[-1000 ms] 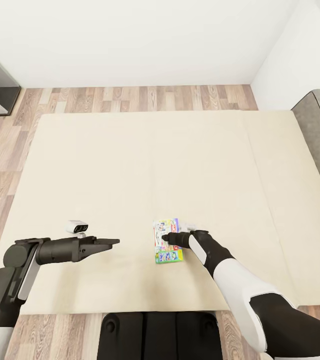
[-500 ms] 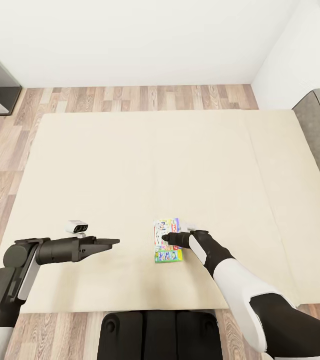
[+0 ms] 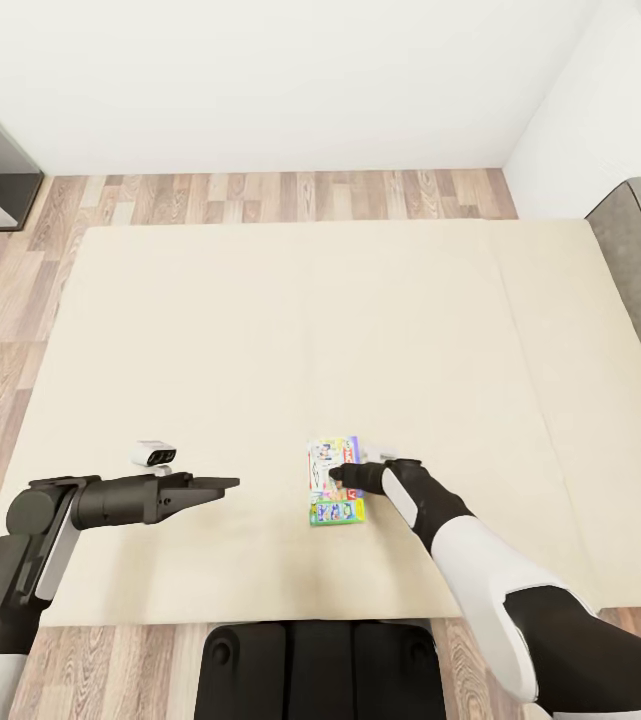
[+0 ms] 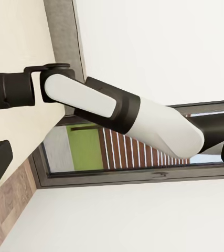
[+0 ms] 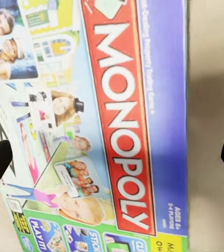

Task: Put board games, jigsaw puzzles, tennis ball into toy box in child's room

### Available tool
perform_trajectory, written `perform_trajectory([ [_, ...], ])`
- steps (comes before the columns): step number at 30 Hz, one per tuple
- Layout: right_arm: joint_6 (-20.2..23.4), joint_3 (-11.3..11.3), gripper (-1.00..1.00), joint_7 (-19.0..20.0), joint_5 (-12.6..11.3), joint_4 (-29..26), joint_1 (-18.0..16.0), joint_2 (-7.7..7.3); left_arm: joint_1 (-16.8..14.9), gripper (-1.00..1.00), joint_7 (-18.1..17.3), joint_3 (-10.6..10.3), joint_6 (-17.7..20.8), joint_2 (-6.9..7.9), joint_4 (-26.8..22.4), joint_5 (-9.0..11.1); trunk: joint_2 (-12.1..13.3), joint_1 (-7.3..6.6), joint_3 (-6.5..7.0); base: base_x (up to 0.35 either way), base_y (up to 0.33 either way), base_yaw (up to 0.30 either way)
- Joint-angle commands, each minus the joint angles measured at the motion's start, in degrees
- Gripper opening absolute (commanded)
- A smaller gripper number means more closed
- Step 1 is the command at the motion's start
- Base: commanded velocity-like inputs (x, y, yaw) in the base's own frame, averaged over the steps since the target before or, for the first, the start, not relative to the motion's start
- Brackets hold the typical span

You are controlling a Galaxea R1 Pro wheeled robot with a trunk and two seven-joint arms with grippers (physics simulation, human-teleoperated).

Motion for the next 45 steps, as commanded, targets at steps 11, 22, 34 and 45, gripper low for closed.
perform_trajectory([
  [11,0.1,0.4,1.00,-0.2,-0.2,-0.2,0.0,-0.06,0.0,1.00,-0.2,2.3,0.6,-0.04,0.0,0.0,-0.1,0.03,-0.06,0.000,0.000,0.000],
  [22,-0.3,0.4,1.00,-0.1,0.0,-0.5,-0.4,-0.03,0.0,1.00,-0.2,2.5,0.6,-0.08,0.0,0.0,-0.1,0.03,-0.06,0.000,0.000,0.000],
  [34,-0.3,0.7,1.00,0.0,0.0,-1.5,-0.6,0.03,0.0,1.00,-0.2,2.5,0.6,-0.08,0.0,0.0,-0.1,0.03,-0.06,0.000,0.000,0.000],
  [45,-1.8,1.2,1.00,0.3,0.1,-1.6,-0.6,0.54,0.0,1.00,-0.2,2.5,0.6,-0.02,0.0,0.0,-0.1,0.03,-0.06,0.000,0.000,0.000],
])
